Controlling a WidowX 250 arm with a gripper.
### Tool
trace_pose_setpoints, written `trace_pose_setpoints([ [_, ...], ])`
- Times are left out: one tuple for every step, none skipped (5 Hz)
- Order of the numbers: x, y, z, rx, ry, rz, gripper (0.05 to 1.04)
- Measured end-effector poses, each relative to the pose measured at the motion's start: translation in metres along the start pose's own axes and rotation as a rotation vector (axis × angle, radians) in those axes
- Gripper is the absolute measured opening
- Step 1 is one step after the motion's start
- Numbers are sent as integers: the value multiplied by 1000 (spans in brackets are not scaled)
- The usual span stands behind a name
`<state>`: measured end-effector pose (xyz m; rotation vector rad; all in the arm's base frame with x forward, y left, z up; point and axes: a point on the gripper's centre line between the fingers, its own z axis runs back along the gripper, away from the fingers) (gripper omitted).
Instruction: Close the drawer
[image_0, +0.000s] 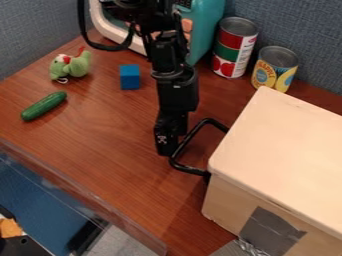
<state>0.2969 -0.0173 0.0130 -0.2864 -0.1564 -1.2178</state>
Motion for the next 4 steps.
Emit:
trace_pose_setpoints([
  [-24,10,13,42,31,158,999],
  [-65,25,58,135,100,415,999],
  [-106,21,96,208,107,648,999],
  [-152,11,131,280,56,846,999],
])
